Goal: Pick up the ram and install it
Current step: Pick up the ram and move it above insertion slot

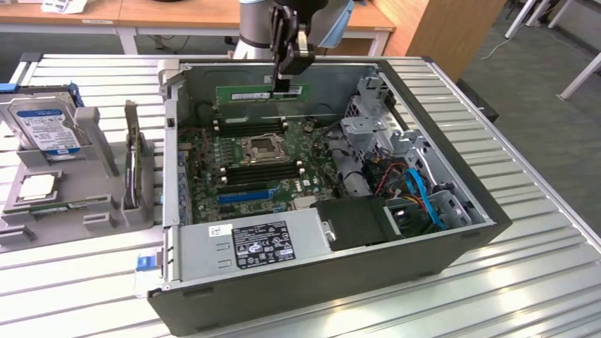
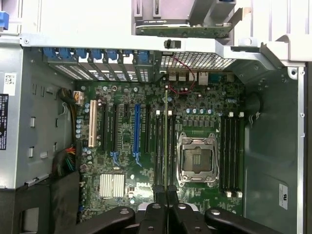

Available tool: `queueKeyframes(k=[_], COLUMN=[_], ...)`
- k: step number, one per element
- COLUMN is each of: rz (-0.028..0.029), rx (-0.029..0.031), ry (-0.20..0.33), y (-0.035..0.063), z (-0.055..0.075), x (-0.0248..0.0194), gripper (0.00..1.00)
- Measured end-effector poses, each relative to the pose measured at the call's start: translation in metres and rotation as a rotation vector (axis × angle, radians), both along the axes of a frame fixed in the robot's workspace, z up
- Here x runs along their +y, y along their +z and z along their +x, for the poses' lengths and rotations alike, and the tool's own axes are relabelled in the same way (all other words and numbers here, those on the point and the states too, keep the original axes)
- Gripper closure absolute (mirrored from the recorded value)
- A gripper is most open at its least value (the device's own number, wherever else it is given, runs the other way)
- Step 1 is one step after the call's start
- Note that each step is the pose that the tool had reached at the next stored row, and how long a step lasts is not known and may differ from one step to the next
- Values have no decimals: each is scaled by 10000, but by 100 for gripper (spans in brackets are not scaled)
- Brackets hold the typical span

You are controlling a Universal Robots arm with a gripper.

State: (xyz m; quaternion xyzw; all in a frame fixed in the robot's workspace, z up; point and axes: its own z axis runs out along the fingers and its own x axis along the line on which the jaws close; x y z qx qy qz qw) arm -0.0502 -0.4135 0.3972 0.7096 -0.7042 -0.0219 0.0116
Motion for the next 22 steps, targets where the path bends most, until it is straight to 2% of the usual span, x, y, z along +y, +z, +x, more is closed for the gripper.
queueKeyframes(k=[13,22], rz=[1,-1], rx=[0,1], ry=[-10,-33], y=[-160,-226], z=[0,0], x=[0,0], gripper=[88,88])
